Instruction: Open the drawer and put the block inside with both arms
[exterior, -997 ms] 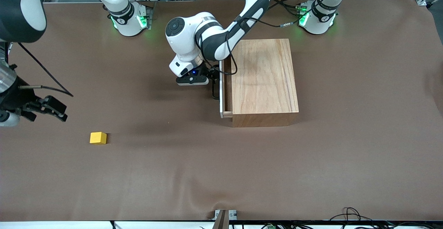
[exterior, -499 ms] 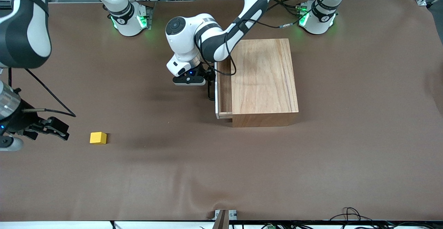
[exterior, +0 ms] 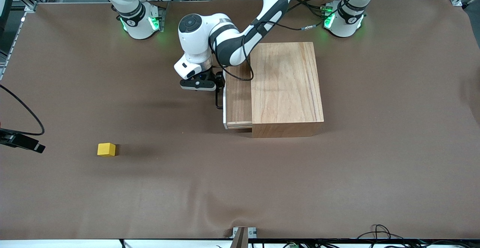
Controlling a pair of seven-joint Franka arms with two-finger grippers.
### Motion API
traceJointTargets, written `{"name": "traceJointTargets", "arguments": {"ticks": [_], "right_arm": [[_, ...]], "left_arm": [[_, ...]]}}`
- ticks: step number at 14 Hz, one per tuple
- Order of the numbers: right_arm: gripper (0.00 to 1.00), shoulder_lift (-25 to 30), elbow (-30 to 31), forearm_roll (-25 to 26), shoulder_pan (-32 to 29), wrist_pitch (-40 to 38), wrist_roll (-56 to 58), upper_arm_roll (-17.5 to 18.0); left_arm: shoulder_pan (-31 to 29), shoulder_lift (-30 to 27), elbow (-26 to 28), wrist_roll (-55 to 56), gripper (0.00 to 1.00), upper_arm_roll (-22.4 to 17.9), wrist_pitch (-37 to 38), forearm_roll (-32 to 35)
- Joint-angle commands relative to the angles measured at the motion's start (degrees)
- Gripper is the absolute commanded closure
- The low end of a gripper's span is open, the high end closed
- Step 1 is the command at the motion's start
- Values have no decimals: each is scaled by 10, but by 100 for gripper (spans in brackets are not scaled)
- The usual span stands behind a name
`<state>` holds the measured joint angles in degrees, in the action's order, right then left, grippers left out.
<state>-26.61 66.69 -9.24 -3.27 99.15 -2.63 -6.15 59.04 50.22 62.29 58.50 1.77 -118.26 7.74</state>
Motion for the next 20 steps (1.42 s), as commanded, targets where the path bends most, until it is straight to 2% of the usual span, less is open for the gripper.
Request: {"name": "traceJointTargets", "arguments": {"ticks": [1, 5, 11, 13, 16, 20], "right_arm": [[0, -19, -7, 19, 12, -19, -7, 4], [0, -20, 14, 26, 22, -42, -8, 4], [0, -28, 81, 46, 27, -74, 10, 4], [0, -53, 90, 47, 33, -60, 10, 4], [0, -88, 103, 65, 43, 1, 11, 4], [0, -83, 181, 68, 43, 82, 17, 4]], "left_arm": [[3, 18, -32, -4, 0, -1, -33, -21], [0, 10, -32, -4, 0, -1, -51, -24], [-1, 0, -29, -5, 0, -19, -51, -22], [0, -1, -27, -3, 0, -20, -48, -22], [2, -6, -25, -3, 0, -20, -42, -20], [-2, -49, -25, -5, 0, -20, 23, -19]]}}
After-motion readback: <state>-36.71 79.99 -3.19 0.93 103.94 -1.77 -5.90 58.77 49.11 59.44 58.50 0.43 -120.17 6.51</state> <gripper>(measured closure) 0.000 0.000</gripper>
